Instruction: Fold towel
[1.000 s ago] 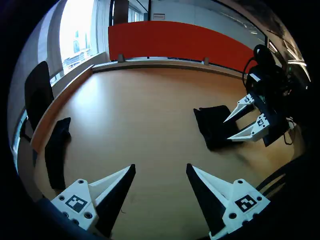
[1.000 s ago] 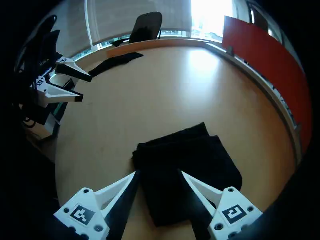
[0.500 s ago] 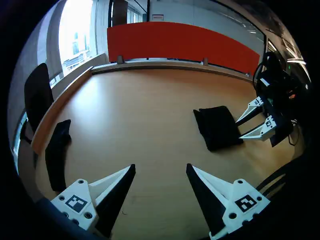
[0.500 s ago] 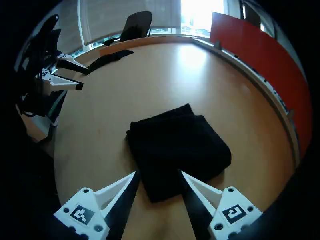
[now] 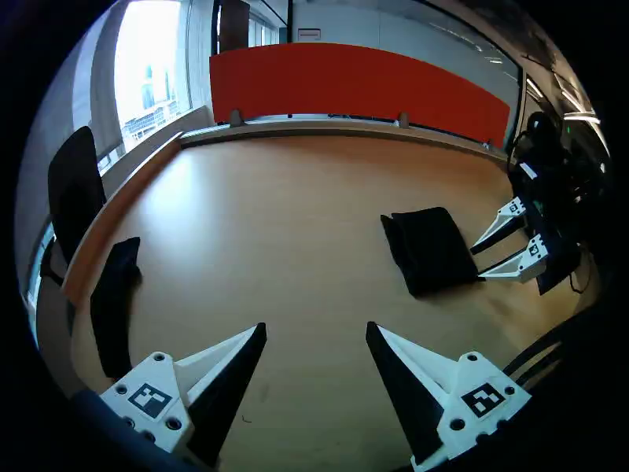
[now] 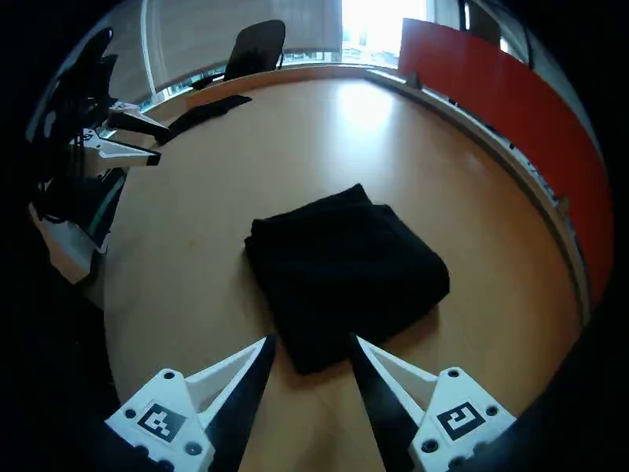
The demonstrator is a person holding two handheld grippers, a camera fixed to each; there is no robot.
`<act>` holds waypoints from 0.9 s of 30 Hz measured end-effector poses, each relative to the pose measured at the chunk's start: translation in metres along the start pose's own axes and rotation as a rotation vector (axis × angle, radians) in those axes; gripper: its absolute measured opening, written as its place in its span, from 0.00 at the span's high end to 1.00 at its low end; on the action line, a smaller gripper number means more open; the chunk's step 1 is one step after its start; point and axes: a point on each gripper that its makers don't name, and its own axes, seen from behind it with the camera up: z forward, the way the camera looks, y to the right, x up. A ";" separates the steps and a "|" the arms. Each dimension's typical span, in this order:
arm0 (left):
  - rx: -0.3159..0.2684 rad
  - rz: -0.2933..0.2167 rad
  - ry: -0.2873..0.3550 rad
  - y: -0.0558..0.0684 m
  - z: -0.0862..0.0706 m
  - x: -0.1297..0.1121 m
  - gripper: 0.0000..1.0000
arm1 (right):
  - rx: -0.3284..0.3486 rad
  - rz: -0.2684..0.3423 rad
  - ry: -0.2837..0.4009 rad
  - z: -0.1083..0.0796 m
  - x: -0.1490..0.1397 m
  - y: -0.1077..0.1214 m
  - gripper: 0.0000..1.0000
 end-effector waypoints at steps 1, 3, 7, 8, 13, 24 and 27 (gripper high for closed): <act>0.000 0.000 0.000 0.000 0.000 0.000 0.06 | -0.003 0.005 -0.003 0.000 -0.002 -0.001 0.30; 0.001 0.001 0.000 0.000 0.000 0.000 0.06 | -0.009 0.015 -0.008 0.001 -0.007 -0.002 0.30; -0.001 0.003 -0.001 0.000 0.000 -0.001 0.06 | -0.016 0.039 -0.009 0.002 -0.013 -0.004 0.30; -0.001 0.003 -0.001 0.001 0.000 -0.001 0.06 | -0.017 0.045 -0.009 0.002 -0.013 -0.005 0.30; -0.002 0.007 -0.003 0.001 0.000 -0.002 0.06 | -0.021 0.057 -0.014 0.004 -0.018 -0.007 0.30; -0.002 0.002 -0.002 0.002 -0.001 -0.003 0.06 | -0.063 0.099 -0.031 0.010 -0.025 -0.003 0.60; -0.003 0.003 -0.002 0.002 -0.002 -0.003 0.06 | -0.068 0.118 -0.027 0.009 -0.024 -0.002 0.74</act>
